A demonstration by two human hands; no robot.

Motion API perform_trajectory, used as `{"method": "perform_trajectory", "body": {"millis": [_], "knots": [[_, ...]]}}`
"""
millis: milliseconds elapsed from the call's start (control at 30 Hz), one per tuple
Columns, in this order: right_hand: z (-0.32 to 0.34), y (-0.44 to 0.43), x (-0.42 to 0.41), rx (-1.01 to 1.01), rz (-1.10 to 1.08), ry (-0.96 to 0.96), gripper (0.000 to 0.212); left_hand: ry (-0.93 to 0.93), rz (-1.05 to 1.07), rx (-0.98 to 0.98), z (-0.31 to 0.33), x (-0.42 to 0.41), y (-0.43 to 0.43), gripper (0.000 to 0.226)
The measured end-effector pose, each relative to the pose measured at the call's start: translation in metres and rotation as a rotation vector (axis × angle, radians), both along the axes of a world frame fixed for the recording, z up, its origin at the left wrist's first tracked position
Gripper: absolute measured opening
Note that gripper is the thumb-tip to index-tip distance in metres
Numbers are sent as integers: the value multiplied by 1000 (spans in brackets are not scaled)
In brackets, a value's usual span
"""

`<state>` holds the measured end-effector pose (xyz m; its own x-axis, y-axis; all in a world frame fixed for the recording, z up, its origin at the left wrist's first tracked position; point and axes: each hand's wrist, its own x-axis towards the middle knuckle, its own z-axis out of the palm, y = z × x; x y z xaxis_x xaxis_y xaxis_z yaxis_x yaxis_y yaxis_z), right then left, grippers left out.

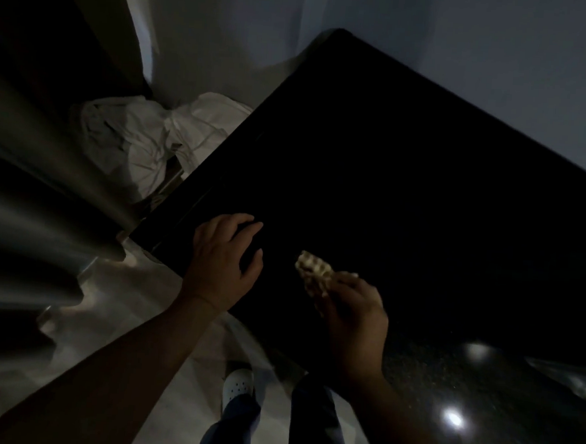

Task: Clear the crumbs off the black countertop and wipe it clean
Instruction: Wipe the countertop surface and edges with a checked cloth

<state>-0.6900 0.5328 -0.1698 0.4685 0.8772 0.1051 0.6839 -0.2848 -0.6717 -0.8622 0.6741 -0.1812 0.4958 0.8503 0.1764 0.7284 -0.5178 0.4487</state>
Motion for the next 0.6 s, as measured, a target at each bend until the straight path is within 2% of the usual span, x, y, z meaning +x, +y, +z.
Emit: {"method": "perform_trajectory", "body": {"millis": [67,167,233,333,467,600], "knots": [[2,-17,-13,-38,68,-12,28,6,-2,10,-2,-1,1,44],[12,-18,-7,29,71,23,26,19,-12,1,-3,-2,1,45],[16,-9,1,77,-36,60,26,32,-11,8,-5,-2,1,44],[14,-4,-5,29,-171,58,27,24,-13,23,-7,-2,3,43],[7,-26,-40,-30,-37,-21,35,48,-16,30,-10,-3,4,42],[11,-43,-62,-46,17,-5,41,-3,-27,13,-11,-3,4,43]]}}
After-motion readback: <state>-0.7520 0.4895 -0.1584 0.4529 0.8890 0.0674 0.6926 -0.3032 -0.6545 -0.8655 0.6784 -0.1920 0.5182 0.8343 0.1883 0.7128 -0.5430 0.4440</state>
